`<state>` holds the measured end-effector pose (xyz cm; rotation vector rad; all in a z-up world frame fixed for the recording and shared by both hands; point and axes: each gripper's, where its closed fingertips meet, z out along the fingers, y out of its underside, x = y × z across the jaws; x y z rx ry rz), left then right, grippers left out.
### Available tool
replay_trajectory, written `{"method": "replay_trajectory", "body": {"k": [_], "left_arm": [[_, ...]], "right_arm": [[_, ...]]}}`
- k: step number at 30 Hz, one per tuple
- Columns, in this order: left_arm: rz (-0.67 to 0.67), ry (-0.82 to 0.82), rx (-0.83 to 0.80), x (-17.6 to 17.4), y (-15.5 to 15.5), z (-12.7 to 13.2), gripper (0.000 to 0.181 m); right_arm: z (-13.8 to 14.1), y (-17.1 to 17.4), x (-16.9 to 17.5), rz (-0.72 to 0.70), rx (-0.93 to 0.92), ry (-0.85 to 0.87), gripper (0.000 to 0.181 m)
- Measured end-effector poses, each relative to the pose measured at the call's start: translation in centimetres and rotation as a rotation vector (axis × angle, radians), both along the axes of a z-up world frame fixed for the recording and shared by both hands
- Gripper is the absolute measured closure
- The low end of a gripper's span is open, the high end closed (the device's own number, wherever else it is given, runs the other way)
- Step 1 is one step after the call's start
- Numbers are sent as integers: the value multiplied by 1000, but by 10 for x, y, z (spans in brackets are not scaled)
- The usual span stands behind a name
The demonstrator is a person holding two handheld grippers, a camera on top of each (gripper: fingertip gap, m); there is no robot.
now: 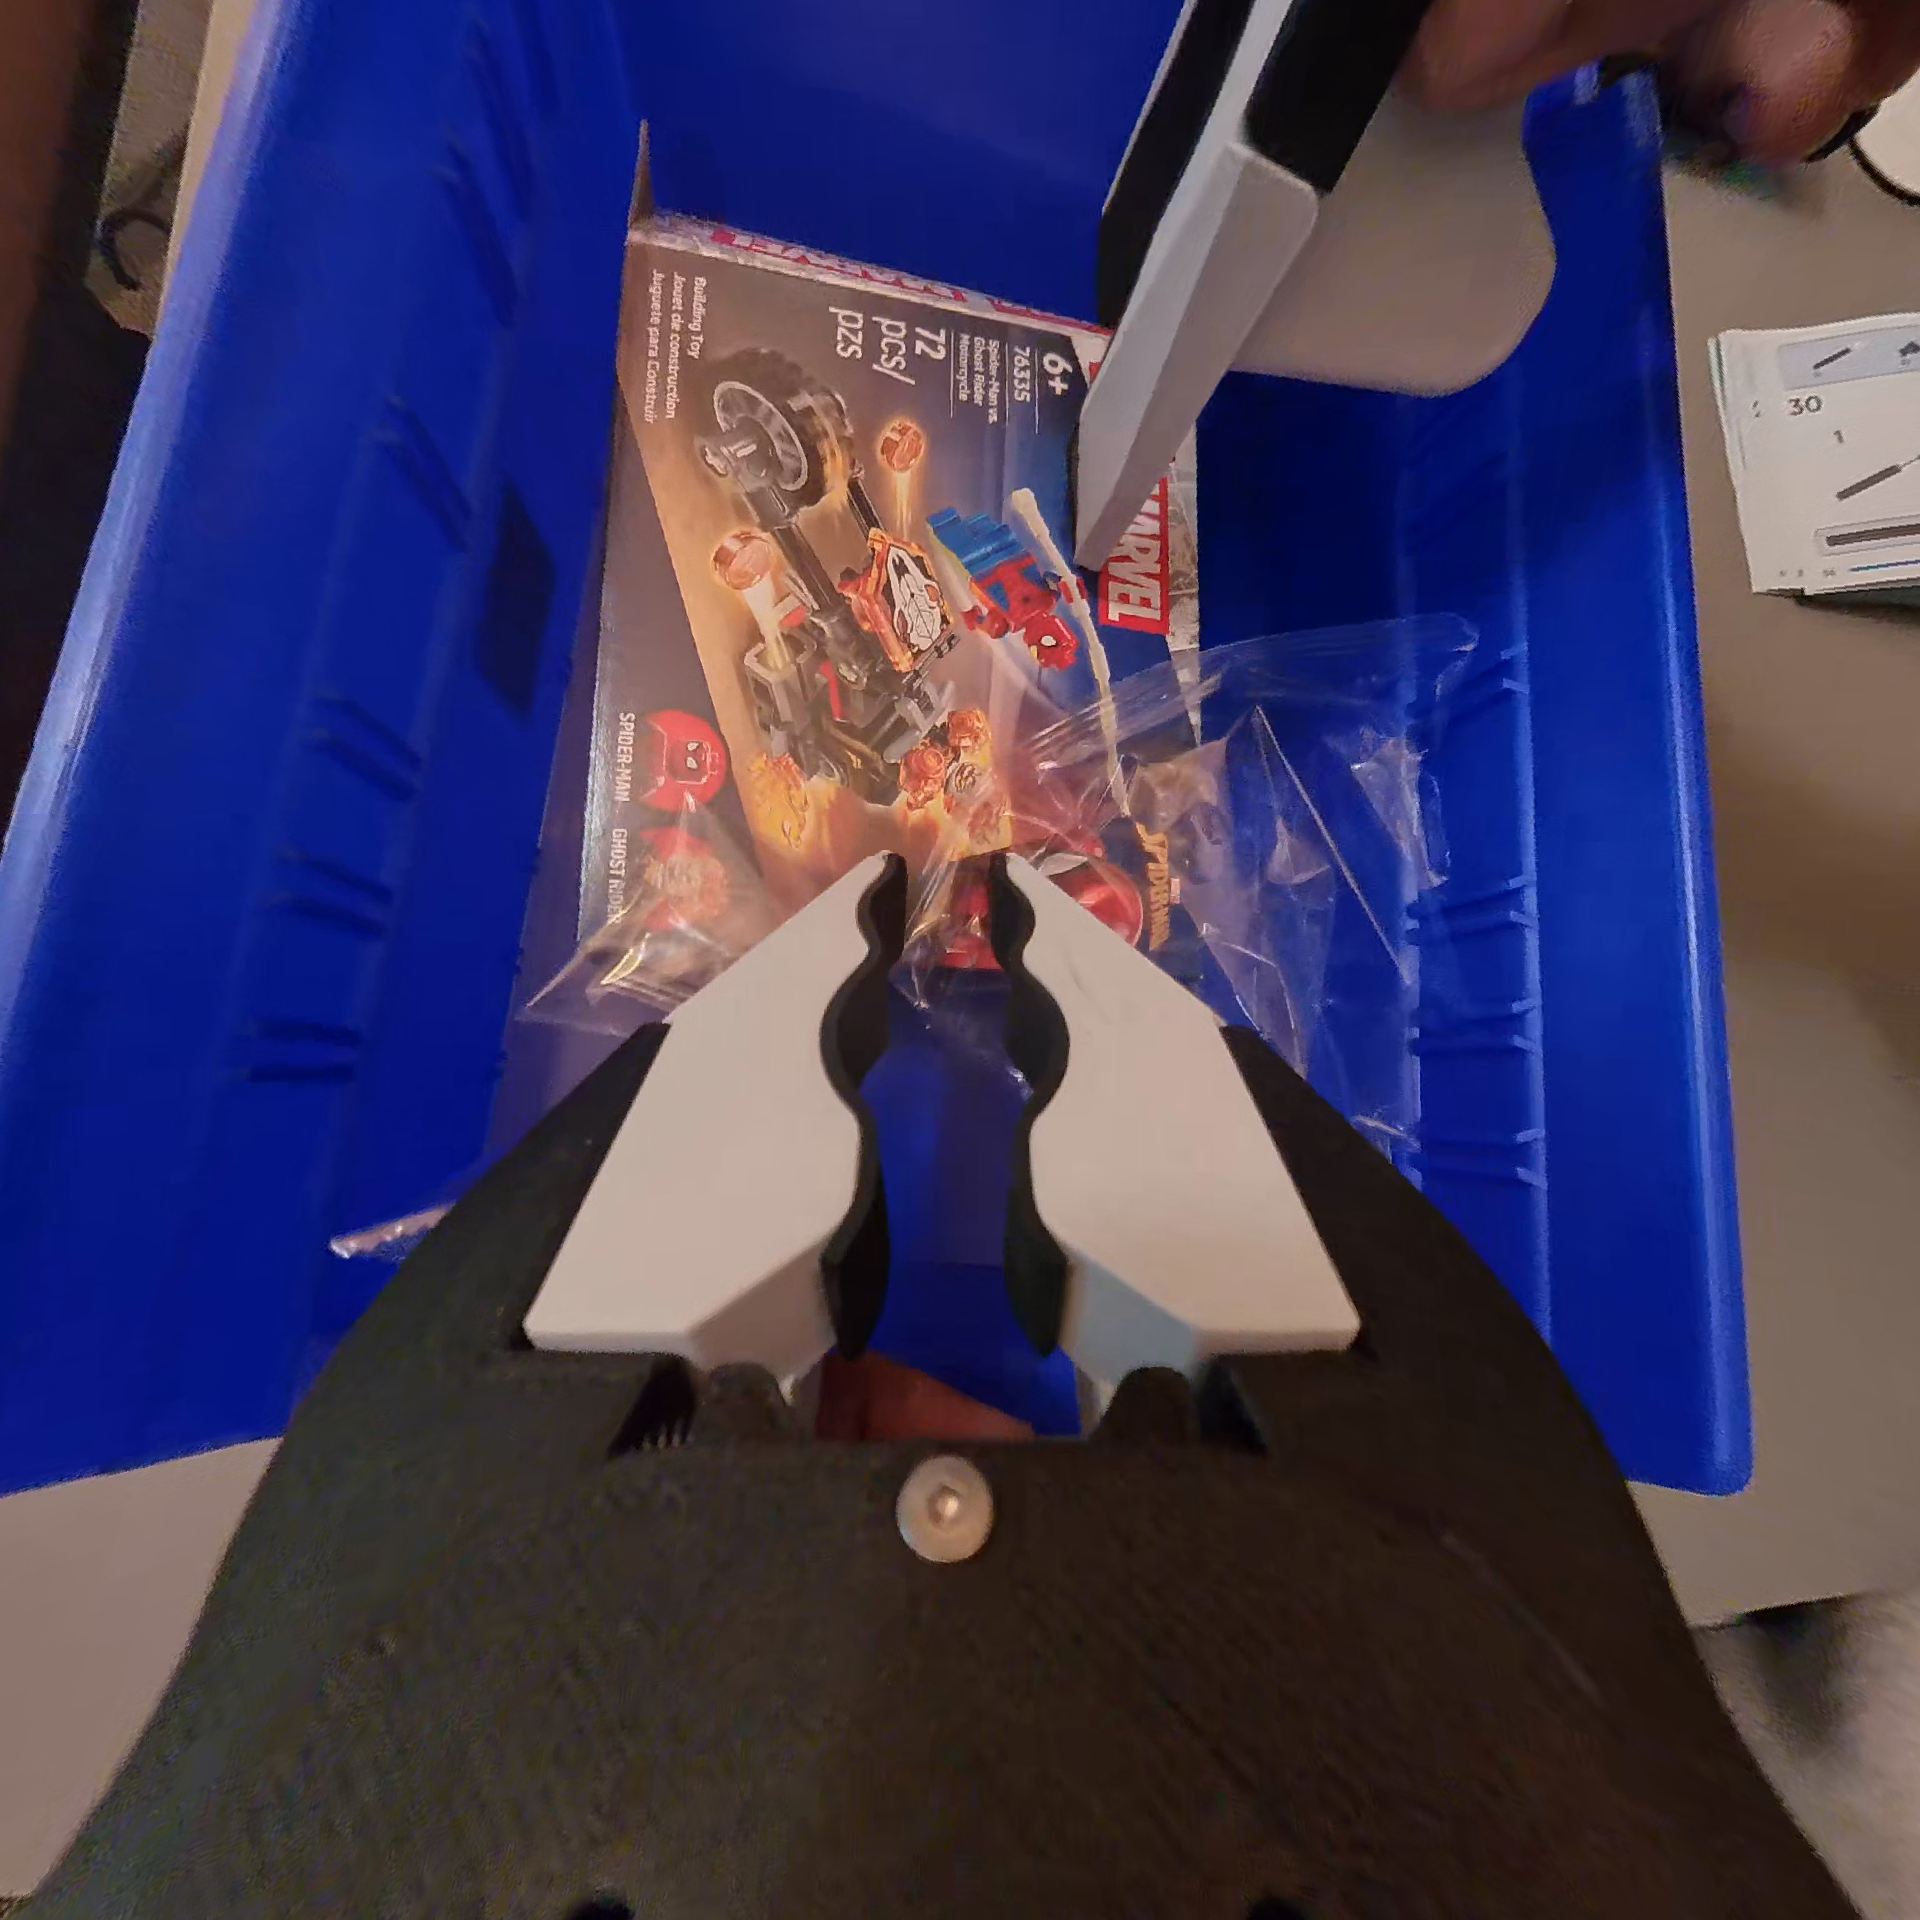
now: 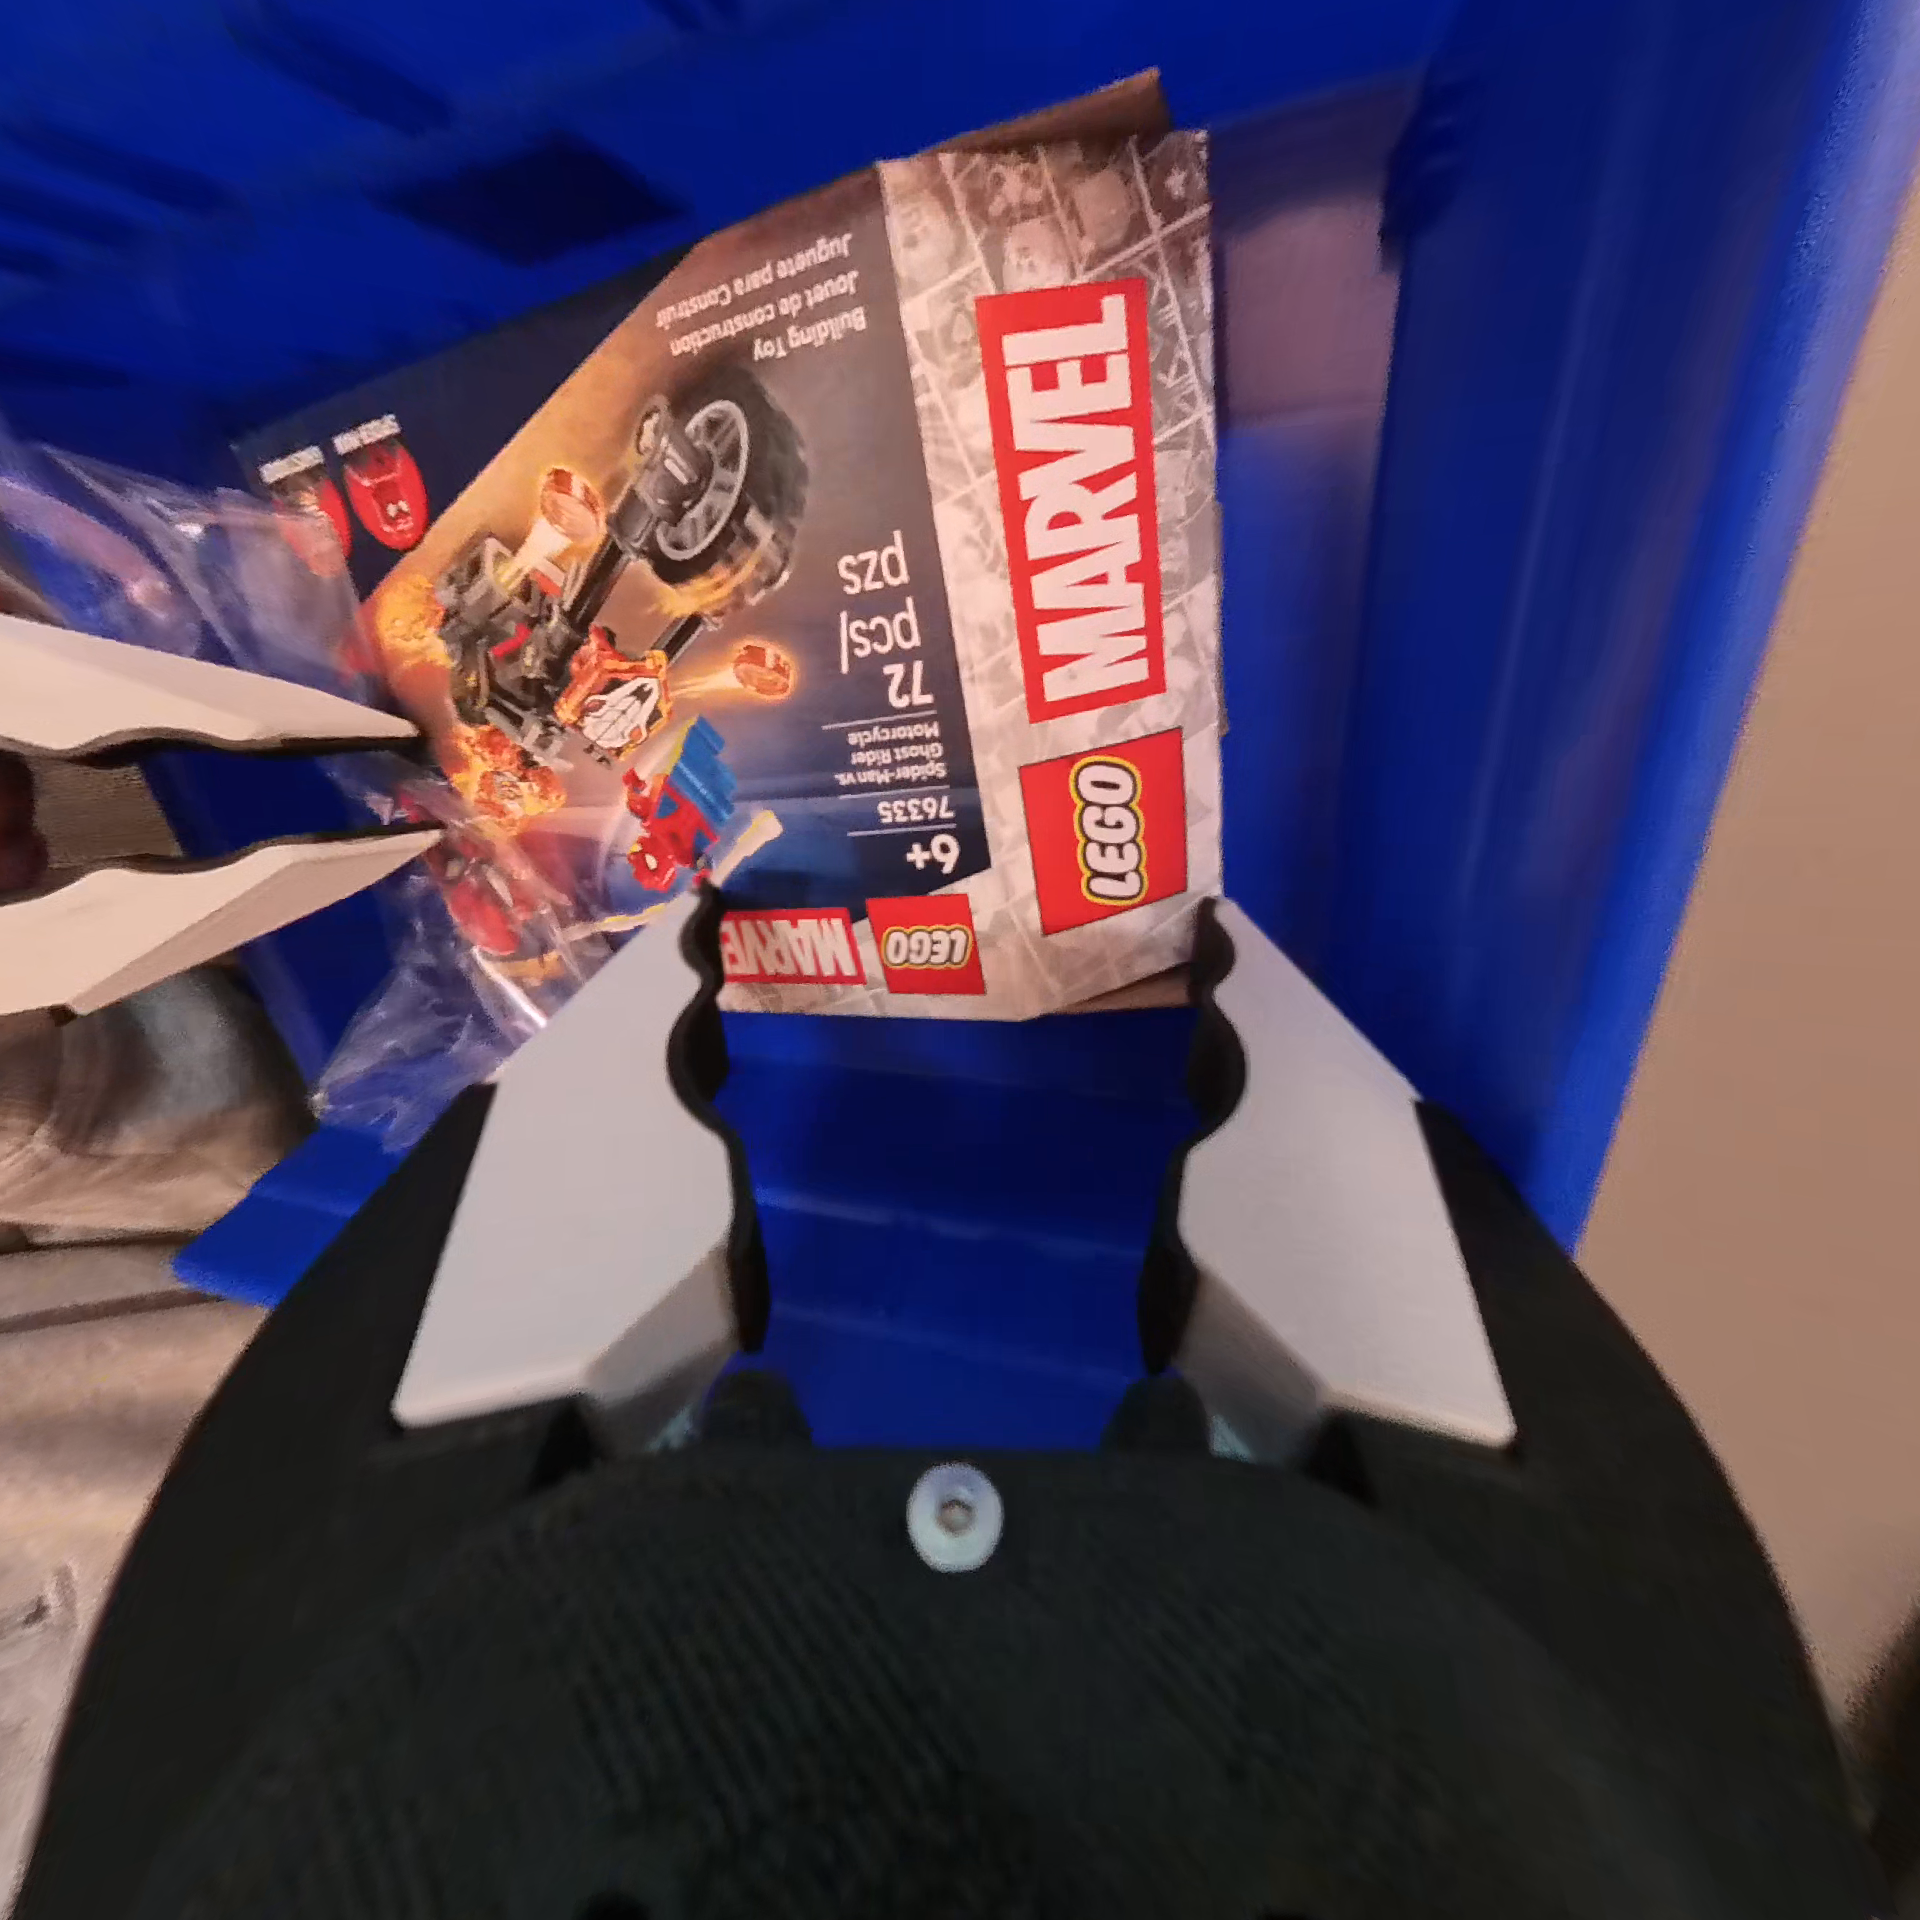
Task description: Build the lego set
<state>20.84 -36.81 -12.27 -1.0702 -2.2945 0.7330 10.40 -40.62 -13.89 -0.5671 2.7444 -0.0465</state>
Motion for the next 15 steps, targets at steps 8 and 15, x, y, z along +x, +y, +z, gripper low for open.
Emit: {"method": "replay_trajectory", "body": {"k": [8, 15], "left_arm": [[-3, -4, 4, 1, 2, 0, 164], [-8, -14, 12, 3, 5, 0, 164]], "right_arm": [[75, 8, 52, -3, -96, -411, 181], [6, 20, -24, 143, -94, 338, 79]]}}
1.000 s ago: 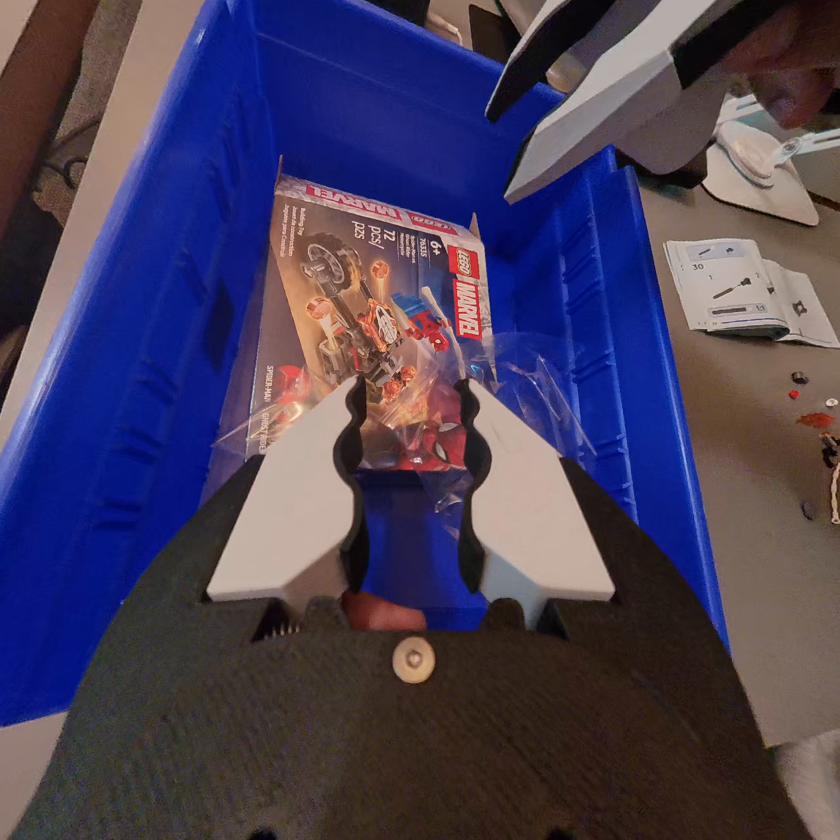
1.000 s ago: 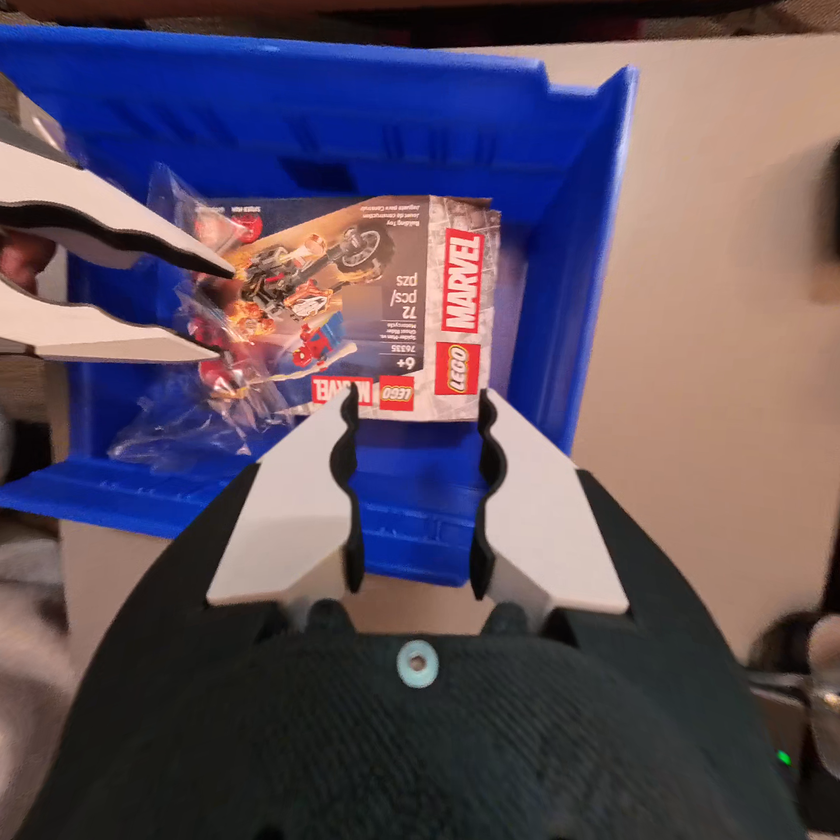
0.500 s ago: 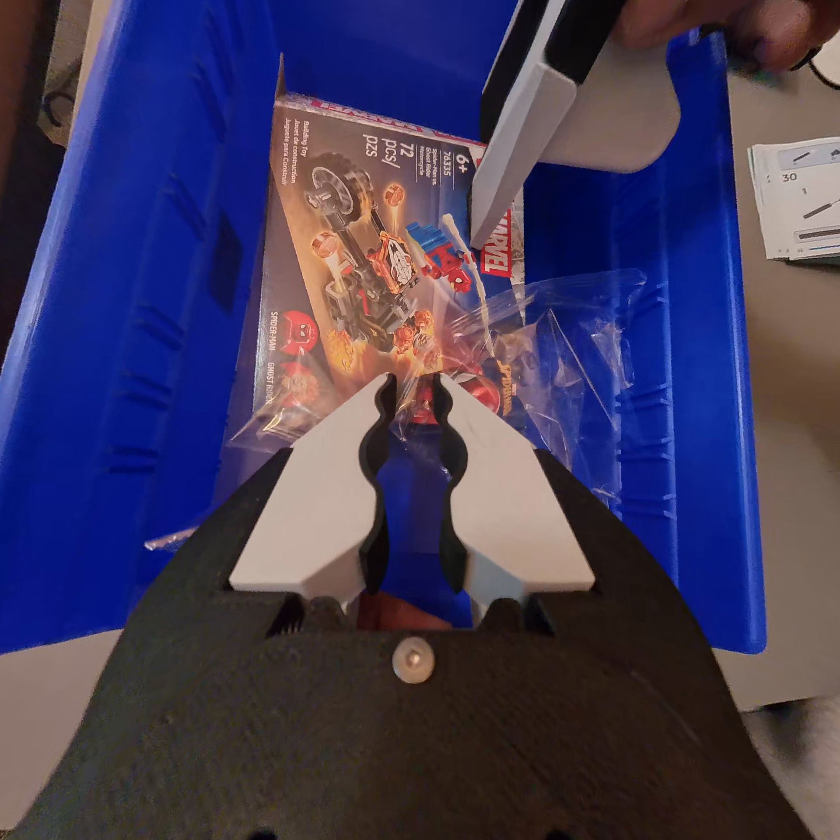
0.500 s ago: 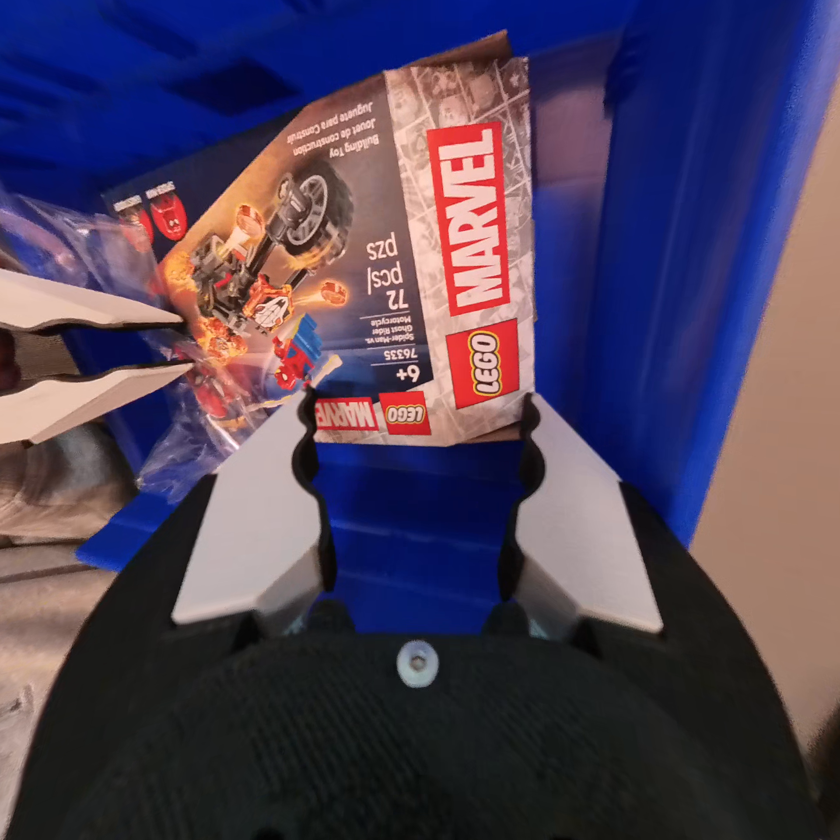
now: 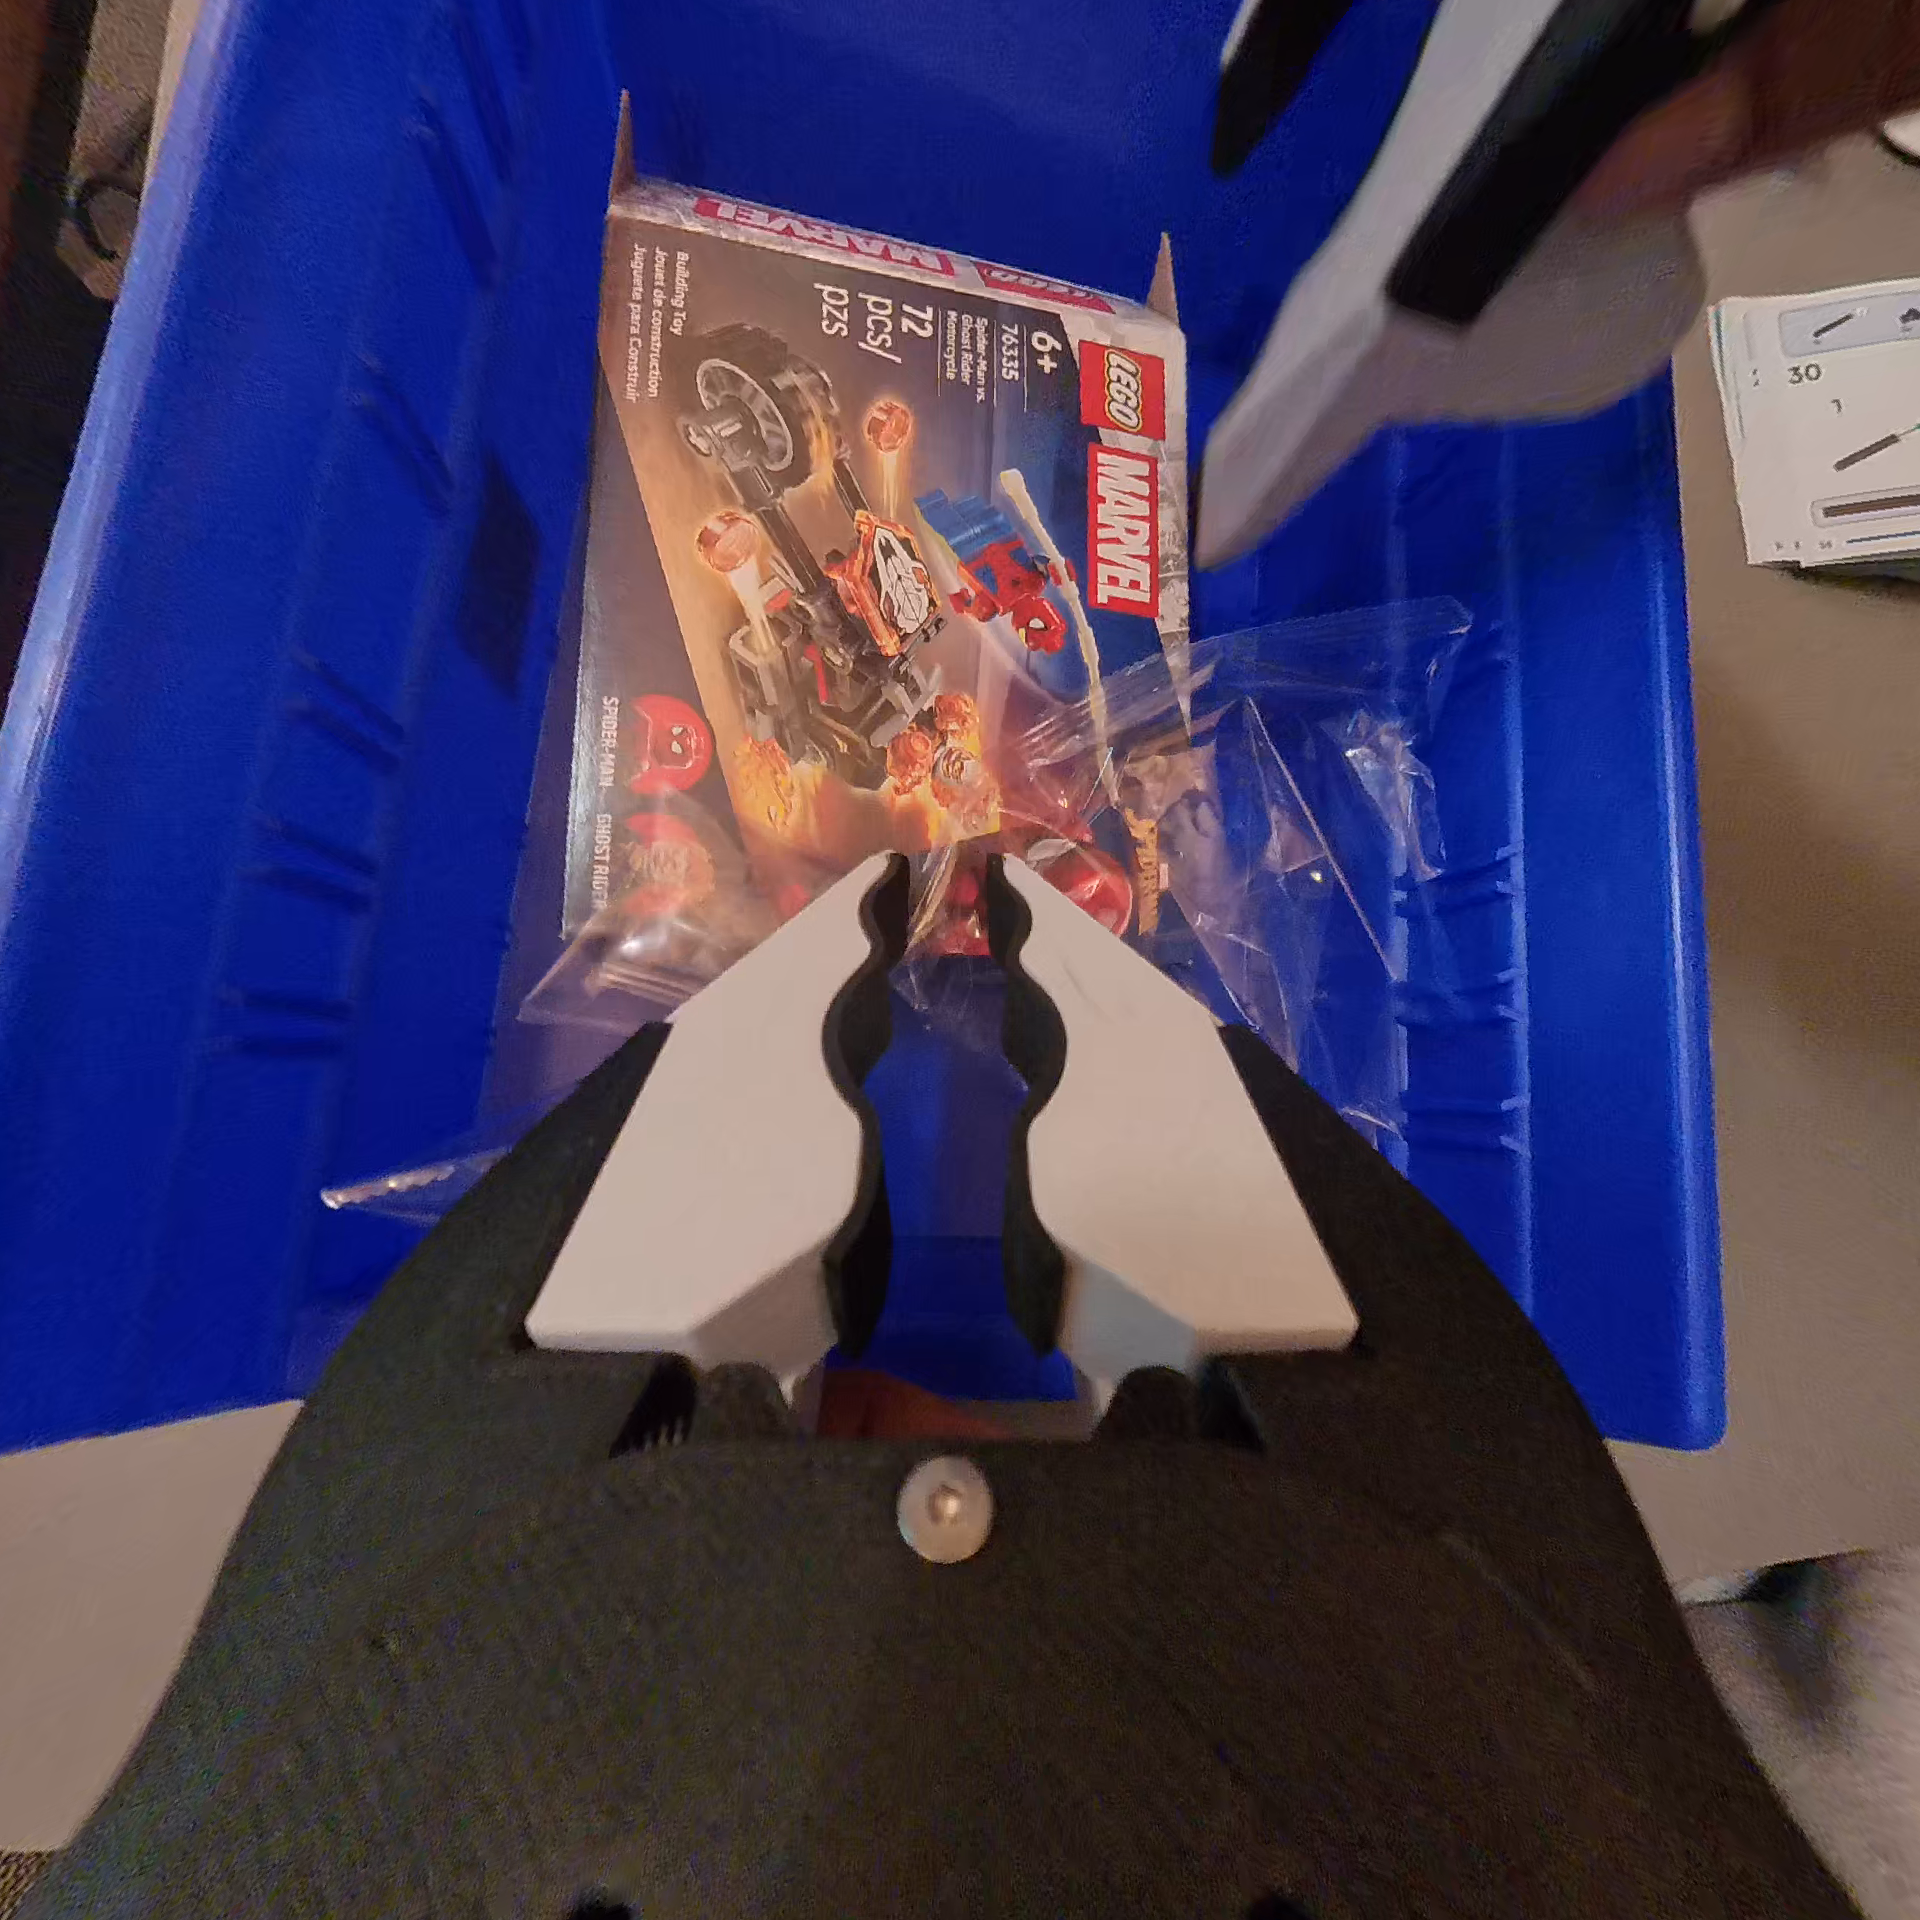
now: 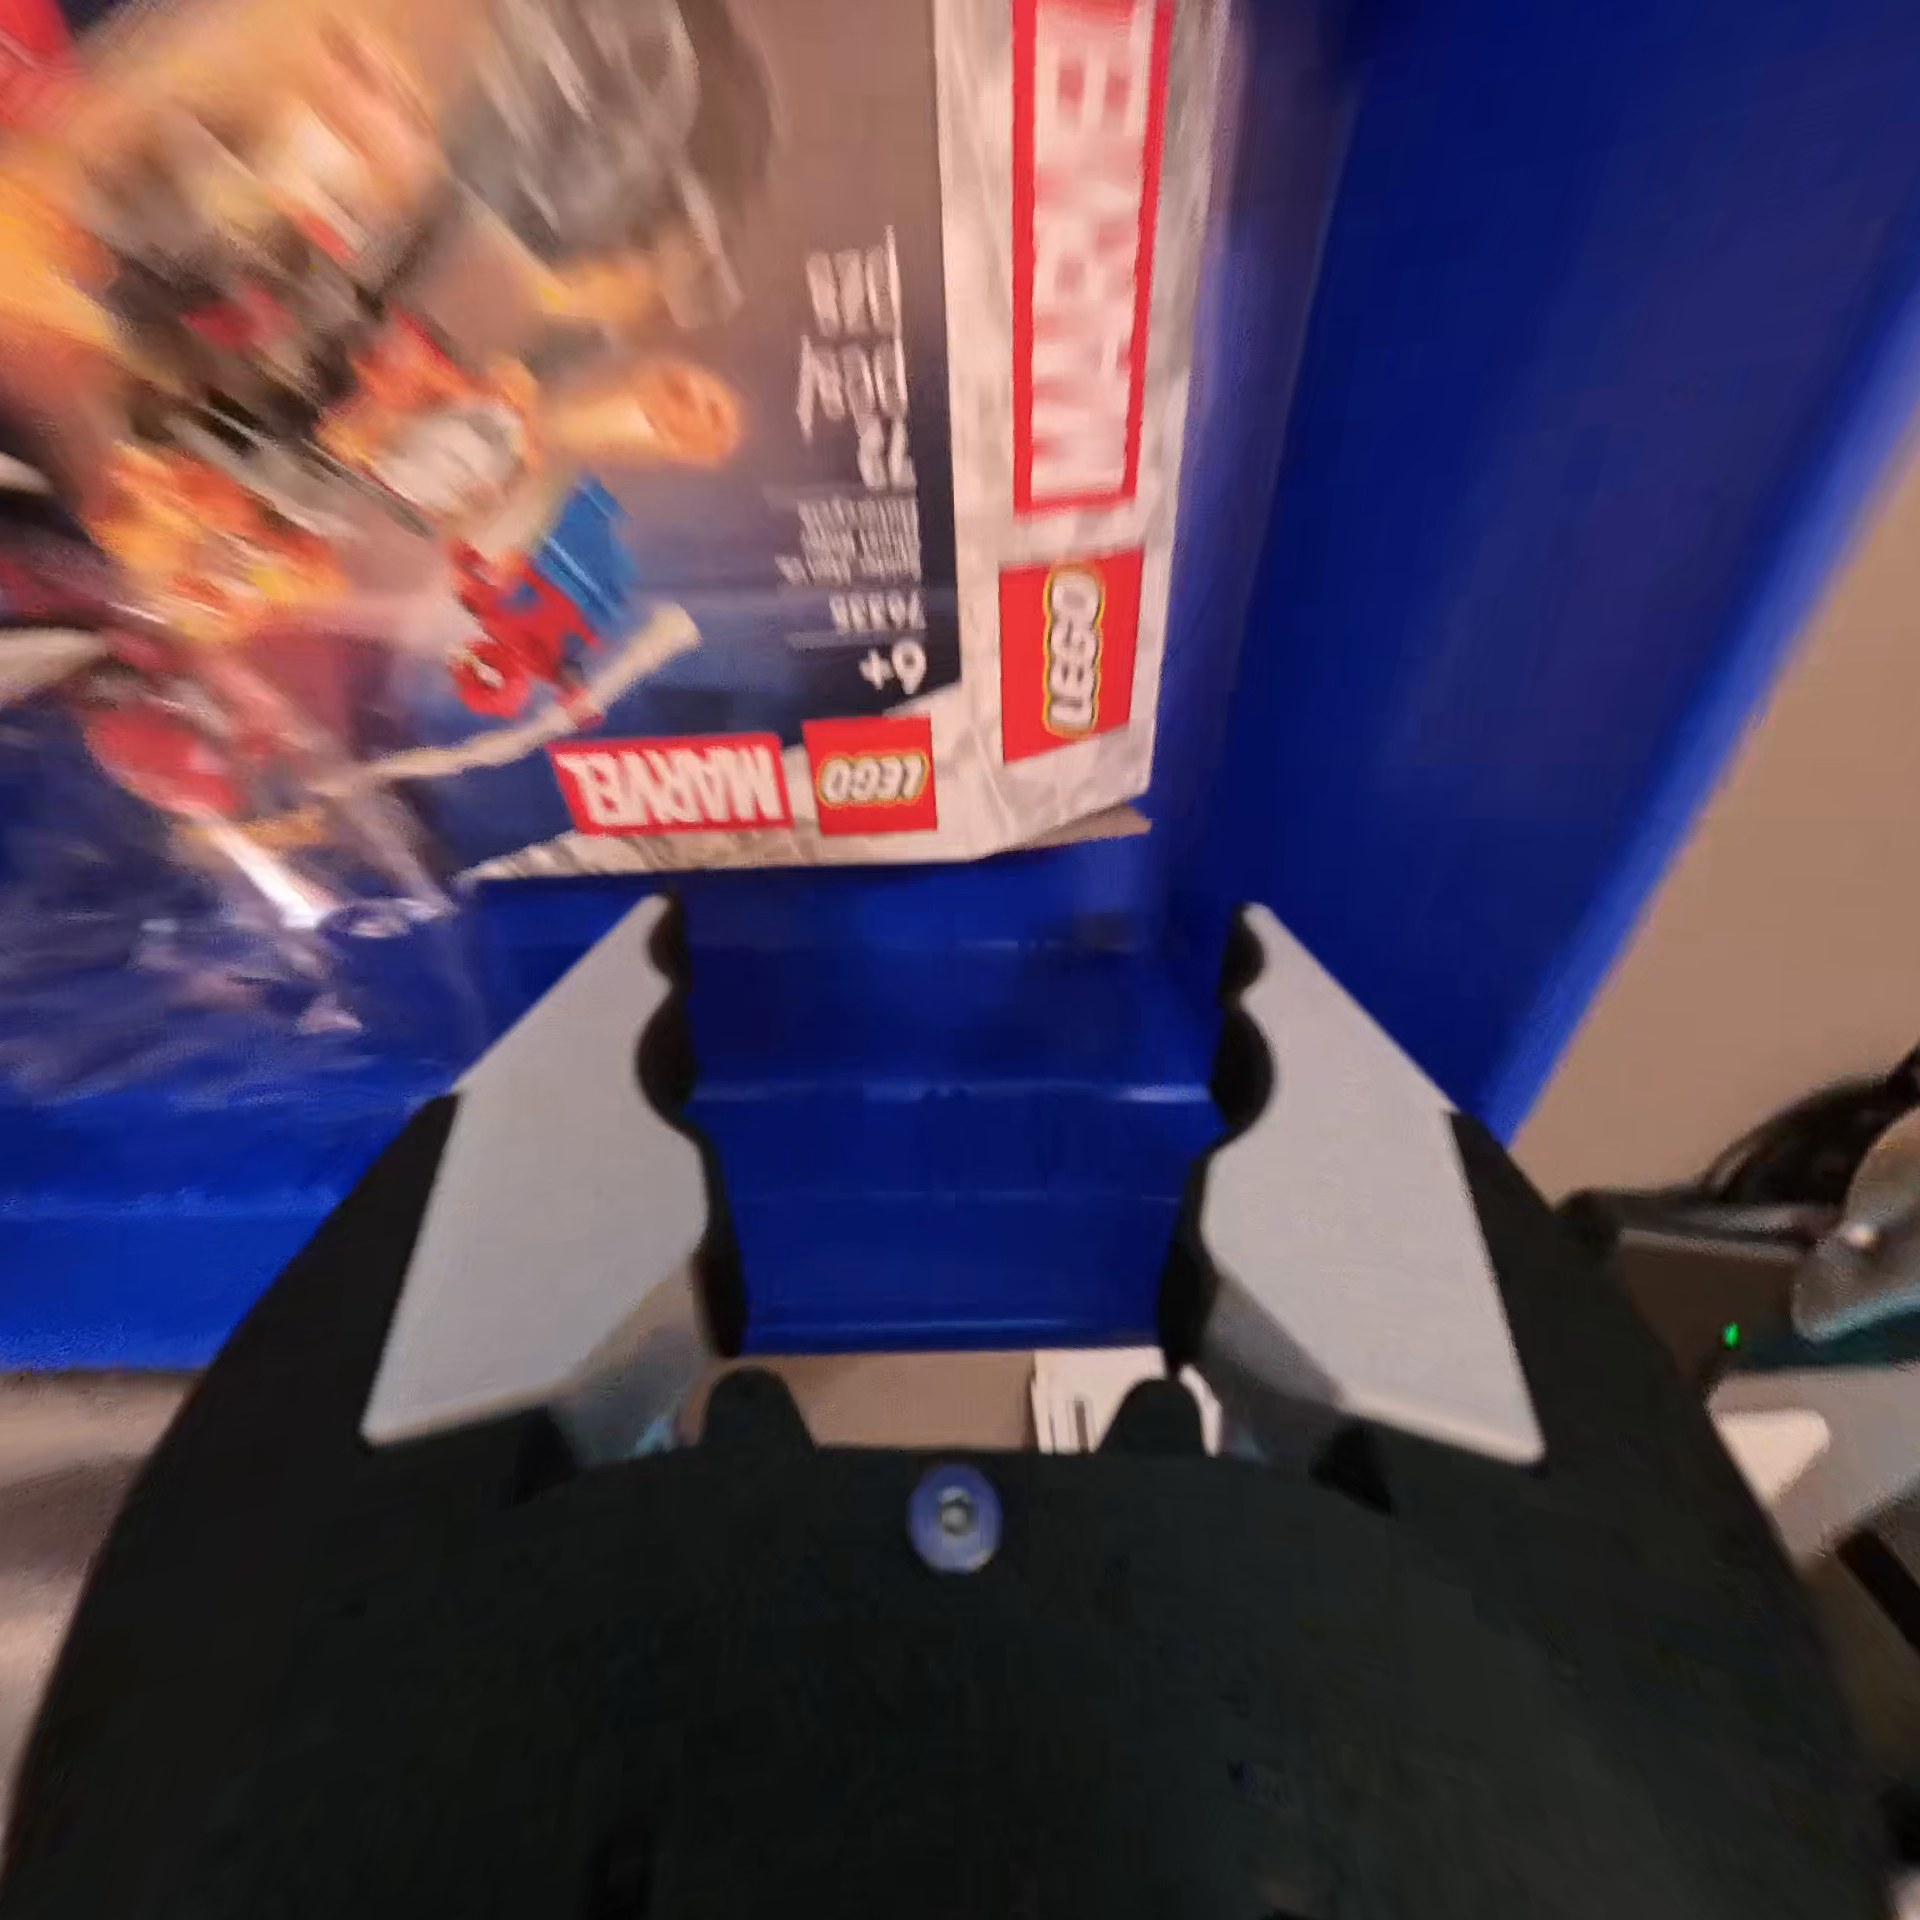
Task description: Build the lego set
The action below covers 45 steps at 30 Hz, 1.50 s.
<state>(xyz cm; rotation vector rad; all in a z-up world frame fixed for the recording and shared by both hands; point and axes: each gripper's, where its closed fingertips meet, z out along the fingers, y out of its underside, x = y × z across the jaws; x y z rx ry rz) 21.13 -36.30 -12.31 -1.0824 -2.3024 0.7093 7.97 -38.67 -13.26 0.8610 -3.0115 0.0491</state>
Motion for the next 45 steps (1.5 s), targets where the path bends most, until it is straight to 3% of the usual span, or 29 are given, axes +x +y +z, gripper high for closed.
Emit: {"method": "replay_trajectory", "body": {"k": [2, 4, 6, 8, 9, 10, 14, 16, 20, 22, 24, 27, 29, 31, 34, 39, 43, 45], "left_arm": [[-5, 6, 8, -1, 1, 0, 164], [-11, 6, 12, -1, 2, 0, 164], [-11, 8, 6, -1, 2, 0, 165], [-4, 13, 2, -1, -1, 0, 164], [-1, 16, 2, -1, -2, 0, 165], [-2, 20, 3, -1, -2, 0, 164], [0, 17, -5, -1, -3, 0, 165], [1, 15, -6, -1, -3, 0, 165], [-2, 22, 6, -1, -2, 0, 165], [-3, 26, 10, -1, -2, 0, 165], [-5, 27, 11, -1, -2, 0, 165], [-7, 28, 10, -2, -3, 0, 166], [-5, 30, 11, -2, -3, 0, 166], [-3, 28, 8, -3, -4, 0, 166], [1, 17, -3, -4, -4, 0, 165], [0, 6, -8, -4, -4, 0, 164], [7, 25, 5, -3, -6, 2, 157], [42, 64, 9, -3, -12, 8, 137]], "right_arm": [[-20, 15, -6, -18, 112, 55, 63], [-34, 26, 5, -10, 206, -9, 70], [-38, 28, 15, -4, 236, -76, 91], [-30, 23, 26, -1, 202, -155, 149], [-26, 21, 32, 3, 178, -187, 158], [-22, 19, 34, 3, 154, -198, 181], [-10, 10, 37, -6, 80, -220, 181], [-5, 1, 29, -52, 41, -209, 151], [8, -16, 14, -35, -54, -169, 114], [17, -20, 11, 100, -99, -142, 119], [24, -21, 15, 370, -175, -106, 122], [32, -27, 6, 787, -355, 141, 126], [35, -30, 4, 936, -392, 249, 128], [29, -30, 2, 951, -314, 269, 122], [17, -37, 0, 999, -245, 307, 130], [-11, -40, -8, 1056, -122, 385, 173], [10, -48, -16, 1029, -211, 476, 176], [35, -52, -19, 1040, -333, 528, 178]]}}
